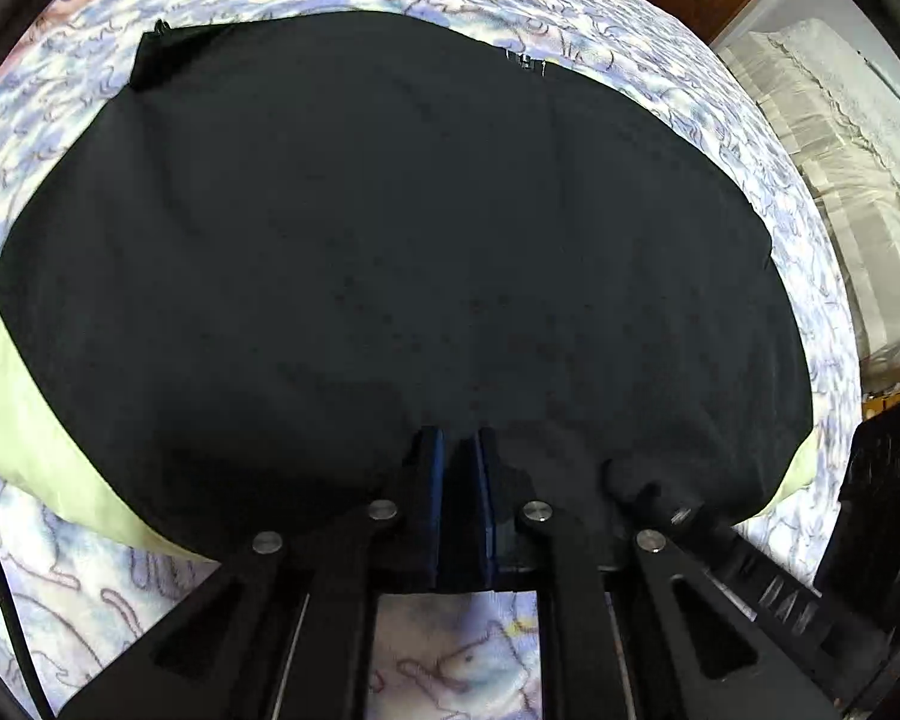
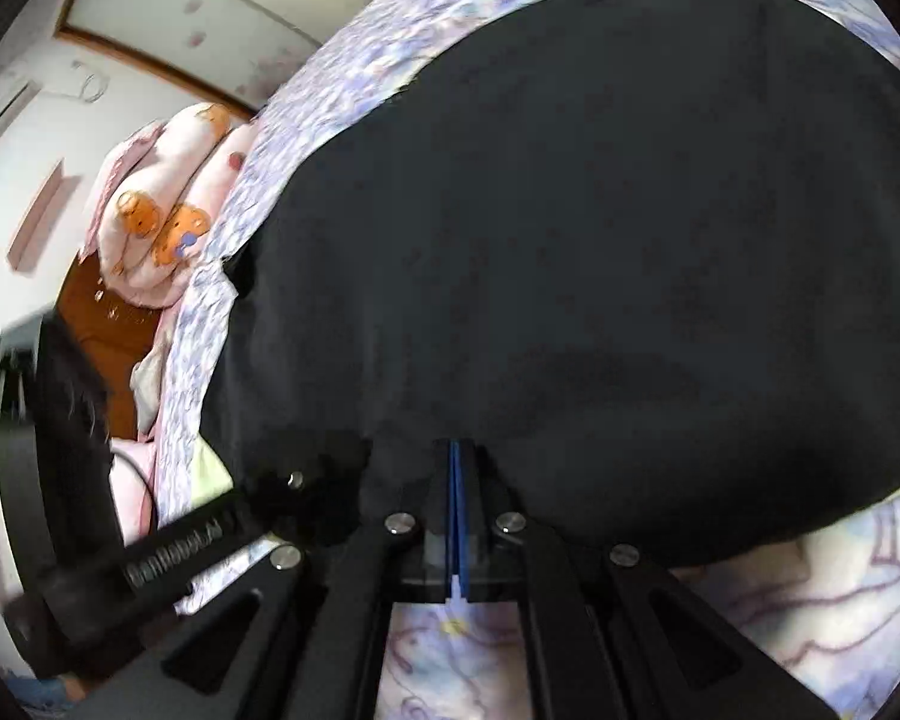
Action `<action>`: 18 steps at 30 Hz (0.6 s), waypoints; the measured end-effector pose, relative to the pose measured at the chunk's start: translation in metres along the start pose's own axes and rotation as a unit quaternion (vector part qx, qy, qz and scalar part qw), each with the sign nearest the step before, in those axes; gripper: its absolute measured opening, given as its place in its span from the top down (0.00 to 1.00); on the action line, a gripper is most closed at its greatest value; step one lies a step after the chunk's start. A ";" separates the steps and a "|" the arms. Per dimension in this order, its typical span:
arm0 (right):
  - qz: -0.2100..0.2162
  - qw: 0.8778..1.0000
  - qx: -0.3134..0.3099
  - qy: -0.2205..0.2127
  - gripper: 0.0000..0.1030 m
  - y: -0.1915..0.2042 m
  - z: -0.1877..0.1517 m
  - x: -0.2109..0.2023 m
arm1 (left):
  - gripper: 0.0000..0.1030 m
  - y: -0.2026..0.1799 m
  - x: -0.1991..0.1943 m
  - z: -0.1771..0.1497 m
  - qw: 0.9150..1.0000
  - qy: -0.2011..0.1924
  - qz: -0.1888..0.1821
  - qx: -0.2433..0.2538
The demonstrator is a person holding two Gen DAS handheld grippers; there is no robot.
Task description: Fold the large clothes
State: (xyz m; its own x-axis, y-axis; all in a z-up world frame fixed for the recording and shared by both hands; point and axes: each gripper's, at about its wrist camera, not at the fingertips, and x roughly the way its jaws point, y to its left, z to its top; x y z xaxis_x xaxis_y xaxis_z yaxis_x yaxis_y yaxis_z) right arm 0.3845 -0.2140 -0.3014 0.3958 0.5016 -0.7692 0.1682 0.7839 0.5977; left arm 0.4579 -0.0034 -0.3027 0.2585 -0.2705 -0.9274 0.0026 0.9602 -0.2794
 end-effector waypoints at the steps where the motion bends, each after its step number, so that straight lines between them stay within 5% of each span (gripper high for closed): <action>1: -0.003 1.000 0.010 -0.003 1.00 -0.007 0.003 -0.003 | 0.91 0.001 -0.001 -0.001 1.000 0.000 0.000 -0.006; 6: -0.067 0.997 0.025 -0.031 1.00 -0.046 0.027 -0.034 | 0.94 0.031 -0.011 -0.004 0.997 -0.008 -0.007 -0.075; 9: -0.120 0.990 0.046 -0.053 1.00 -0.075 0.036 -0.063 | 0.94 0.055 -0.021 -0.006 0.991 -0.019 0.093 -0.097; 12: -0.175 0.981 0.050 -0.063 1.00 -0.097 0.041 -0.084 | 0.94 0.089 -0.026 -0.014 0.982 -0.020 0.142 -0.121; 16: -0.193 0.977 0.054 -0.066 1.00 -0.110 0.039 -0.100 | 0.94 0.131 -0.032 -0.024 0.972 -0.016 0.152 -0.177; 18: -0.213 0.974 0.051 -0.064 1.00 -0.107 0.038 -0.102 | 0.94 0.142 -0.033 -0.029 0.972 -0.019 0.124 -0.201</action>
State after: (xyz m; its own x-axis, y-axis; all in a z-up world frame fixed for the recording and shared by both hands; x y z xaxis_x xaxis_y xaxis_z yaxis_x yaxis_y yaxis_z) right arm 0.3609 -0.3628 -0.2784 0.3789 0.0845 -0.9216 0.4279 0.8670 0.2554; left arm 0.4219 0.1396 -0.3186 0.2379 -0.0253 -0.9710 -0.4399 0.8884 -0.1310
